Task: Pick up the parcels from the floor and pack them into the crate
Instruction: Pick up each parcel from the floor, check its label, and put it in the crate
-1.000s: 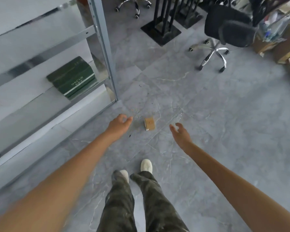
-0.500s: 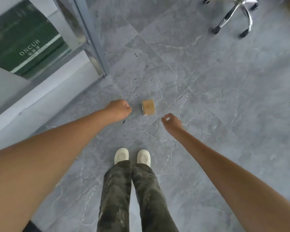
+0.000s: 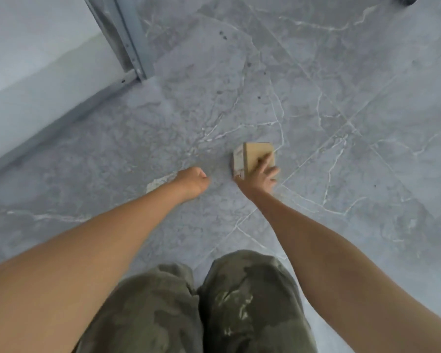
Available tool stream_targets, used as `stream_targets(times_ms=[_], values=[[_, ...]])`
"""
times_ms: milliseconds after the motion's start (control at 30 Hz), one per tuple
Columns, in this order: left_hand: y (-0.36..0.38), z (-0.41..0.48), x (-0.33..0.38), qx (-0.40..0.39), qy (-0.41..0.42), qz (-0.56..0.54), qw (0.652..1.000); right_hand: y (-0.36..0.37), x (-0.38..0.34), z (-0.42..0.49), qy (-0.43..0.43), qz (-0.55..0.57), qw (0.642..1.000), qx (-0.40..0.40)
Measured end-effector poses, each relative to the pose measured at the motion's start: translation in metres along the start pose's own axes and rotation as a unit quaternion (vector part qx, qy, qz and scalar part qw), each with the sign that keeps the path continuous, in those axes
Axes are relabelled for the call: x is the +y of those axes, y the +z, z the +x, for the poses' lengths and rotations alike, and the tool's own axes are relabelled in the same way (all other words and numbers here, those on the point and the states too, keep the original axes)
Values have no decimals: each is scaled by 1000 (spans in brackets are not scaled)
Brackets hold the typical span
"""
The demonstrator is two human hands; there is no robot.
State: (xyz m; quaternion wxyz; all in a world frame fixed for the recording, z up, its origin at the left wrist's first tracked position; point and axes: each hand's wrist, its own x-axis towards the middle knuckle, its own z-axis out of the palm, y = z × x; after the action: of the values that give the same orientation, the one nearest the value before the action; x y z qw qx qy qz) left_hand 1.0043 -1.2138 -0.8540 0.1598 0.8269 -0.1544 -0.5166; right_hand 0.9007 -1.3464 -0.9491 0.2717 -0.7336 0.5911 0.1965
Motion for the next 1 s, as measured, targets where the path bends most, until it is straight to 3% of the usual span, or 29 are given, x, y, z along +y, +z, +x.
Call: stream_targets(times_ms=[100,167,333,500,667,833,1000], values=[[-2,-15,-12,34,-14,-46,998,-9,7,-8,7,78,997,9],[-11,-43,-10,51,-25,-67,996,-36,6,-33,-23,158,985,-70],[-73,-169,34,40,-49,-144,988,-164,-27,-162,-89,302,914,-255],[-178,-348,108,28,-24,-355,934,-326,-78,-321,-166,332,873,-316],[-271,-529,148,53,41,-394,916,-469,-128,-461,-257,317,855,-319],[-350,-667,175,182,103,-385,899,-562,-190,-566,-344,276,847,-298],[-388,-786,176,330,166,-445,816,-605,-243,-661,-428,332,784,-303]])
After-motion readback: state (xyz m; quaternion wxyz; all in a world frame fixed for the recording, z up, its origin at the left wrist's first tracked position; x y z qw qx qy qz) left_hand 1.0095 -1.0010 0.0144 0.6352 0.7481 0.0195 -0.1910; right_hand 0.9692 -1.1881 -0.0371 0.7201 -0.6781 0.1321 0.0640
